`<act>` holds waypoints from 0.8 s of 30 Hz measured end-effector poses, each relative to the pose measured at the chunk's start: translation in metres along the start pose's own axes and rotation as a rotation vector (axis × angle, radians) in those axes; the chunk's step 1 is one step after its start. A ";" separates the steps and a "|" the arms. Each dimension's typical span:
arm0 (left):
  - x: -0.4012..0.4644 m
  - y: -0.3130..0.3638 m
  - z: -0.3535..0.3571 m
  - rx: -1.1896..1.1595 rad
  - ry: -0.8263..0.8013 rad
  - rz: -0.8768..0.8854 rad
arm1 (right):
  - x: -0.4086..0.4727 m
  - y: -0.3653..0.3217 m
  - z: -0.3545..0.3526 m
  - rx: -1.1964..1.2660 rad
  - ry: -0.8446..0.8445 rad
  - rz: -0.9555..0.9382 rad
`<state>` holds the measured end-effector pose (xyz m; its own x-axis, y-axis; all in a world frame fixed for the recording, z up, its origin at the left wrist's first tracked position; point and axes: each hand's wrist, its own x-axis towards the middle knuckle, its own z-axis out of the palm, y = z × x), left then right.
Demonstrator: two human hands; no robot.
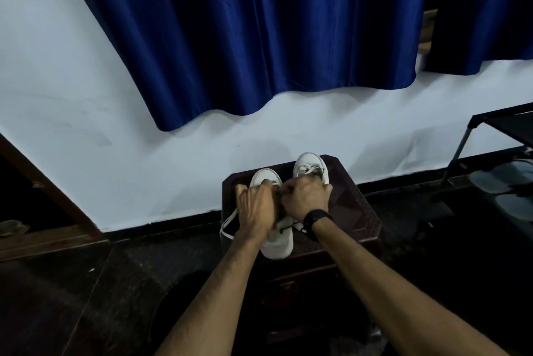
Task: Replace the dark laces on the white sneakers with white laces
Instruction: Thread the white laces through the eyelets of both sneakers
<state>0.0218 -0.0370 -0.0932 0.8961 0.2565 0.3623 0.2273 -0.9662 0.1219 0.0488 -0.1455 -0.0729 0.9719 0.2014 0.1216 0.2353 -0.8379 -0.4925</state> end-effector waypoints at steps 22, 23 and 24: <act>0.002 -0.006 0.005 -0.046 0.052 -0.142 | 0.029 -0.004 0.012 0.181 -0.149 0.158; 0.003 -0.006 0.005 -0.040 0.050 -0.139 | 0.028 -0.004 0.011 0.195 -0.146 0.154; 0.004 -0.006 0.005 -0.034 0.044 -0.135 | 0.026 -0.005 0.009 0.210 -0.148 0.146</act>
<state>0.0262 -0.0299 -0.0969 0.8405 0.3857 0.3806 0.3308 -0.9215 0.2033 0.0731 -0.1317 -0.0754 0.9817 0.1714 -0.0827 0.0736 -0.7430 -0.6652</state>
